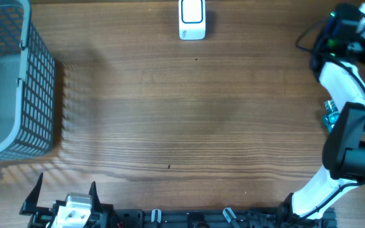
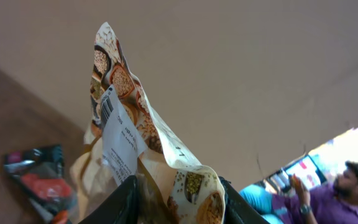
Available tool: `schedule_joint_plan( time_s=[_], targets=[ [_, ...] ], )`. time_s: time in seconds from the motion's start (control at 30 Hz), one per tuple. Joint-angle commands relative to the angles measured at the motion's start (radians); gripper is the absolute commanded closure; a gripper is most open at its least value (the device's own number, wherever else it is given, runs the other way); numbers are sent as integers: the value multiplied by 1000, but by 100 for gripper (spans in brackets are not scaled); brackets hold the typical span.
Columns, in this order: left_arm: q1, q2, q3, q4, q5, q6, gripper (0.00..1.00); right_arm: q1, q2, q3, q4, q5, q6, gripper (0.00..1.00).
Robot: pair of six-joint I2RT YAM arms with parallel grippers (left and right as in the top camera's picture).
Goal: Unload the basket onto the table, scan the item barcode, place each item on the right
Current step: 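Carry the bread bag right and set it beside the bottle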
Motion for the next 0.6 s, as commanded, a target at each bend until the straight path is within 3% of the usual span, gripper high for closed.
schedule_joint_plan(
  time_s=[0.0,0.07,0.2,0.23,0.3,0.33,0.4,0.47,0.57],
  targets=[
    [5,-4,2,-9,-9,8,0,-33,7,-72,3,-49,115,90],
    [5,-4,2,-18,-9,8,0,-55,7,-89,2,-38,171,80],
    [5,-4,2,-18,-9,8,0,-66,5,-89,95,-10,87,11],
    [5,-4,2,-18,-9,8,0,-65,5,-89,153,8,41,0],
    [5,-4,2,-18,-9,8,0,-61,-18,-89,392,27,-164,0],
    [5,-4,2,-18,-9,8,0,-53,-56,-87,615,26,-333,0],
    [5,-4,2,-17,-9,9,0,-48,-117,-62,919,25,-542,0],
    [5,-4,2,-16,-10,9,0,-43,-179,-31,1033,26,-625,0],
    [5,-4,2,-17,-10,9,0,-25,-301,-21,966,25,-601,0]
  ],
)
